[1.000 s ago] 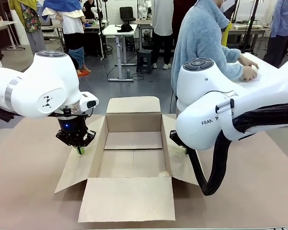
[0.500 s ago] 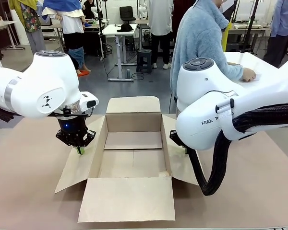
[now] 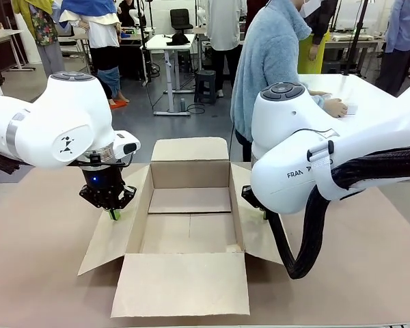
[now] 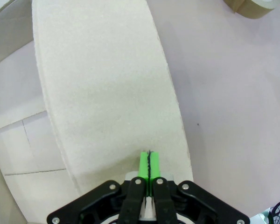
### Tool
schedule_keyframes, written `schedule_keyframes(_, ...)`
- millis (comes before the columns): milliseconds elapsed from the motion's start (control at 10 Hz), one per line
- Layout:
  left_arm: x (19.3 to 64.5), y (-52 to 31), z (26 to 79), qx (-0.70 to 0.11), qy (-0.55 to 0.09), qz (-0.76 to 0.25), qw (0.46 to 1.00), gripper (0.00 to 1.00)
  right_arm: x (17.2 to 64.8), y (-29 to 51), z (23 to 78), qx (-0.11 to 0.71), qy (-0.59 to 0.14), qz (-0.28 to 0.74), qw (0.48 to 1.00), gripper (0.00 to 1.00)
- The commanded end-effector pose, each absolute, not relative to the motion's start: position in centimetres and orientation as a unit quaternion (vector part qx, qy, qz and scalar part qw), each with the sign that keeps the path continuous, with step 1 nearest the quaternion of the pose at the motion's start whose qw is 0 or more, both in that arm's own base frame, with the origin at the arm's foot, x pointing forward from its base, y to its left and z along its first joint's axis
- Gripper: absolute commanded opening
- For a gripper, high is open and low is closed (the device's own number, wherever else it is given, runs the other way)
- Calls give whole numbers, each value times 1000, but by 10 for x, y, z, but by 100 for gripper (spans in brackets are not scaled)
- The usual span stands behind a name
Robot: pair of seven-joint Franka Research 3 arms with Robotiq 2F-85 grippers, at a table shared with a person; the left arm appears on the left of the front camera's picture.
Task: Wrap the clocks to prevent damage.
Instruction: Once the human has placed the objects inside and stepped back, release both hands from the side flaps of the Package Box.
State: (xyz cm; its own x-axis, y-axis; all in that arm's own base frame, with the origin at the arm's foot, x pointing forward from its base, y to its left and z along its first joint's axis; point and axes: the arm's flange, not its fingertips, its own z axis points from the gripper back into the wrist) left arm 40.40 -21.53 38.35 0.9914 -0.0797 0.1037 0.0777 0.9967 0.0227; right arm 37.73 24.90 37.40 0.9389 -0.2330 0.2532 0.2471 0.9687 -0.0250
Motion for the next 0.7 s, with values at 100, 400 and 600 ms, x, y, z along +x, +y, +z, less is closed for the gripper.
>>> schedule_keyframes(100, 403, -216, 382, 16, -51, -44, 998, 0, 377, 250, 372, -31, -125, -122, 984, 1)
schedule_keyframes(400, 403, -216, 382, 16, -51, -44, 998, 0, 377, 250, 372, -31, -125, -122, 984, 1)
schedule_keyframes(600, 403, -216, 382, 16, -51, -44, 998, 0, 377, 250, 372, -31, -125, -122, 984, 1)
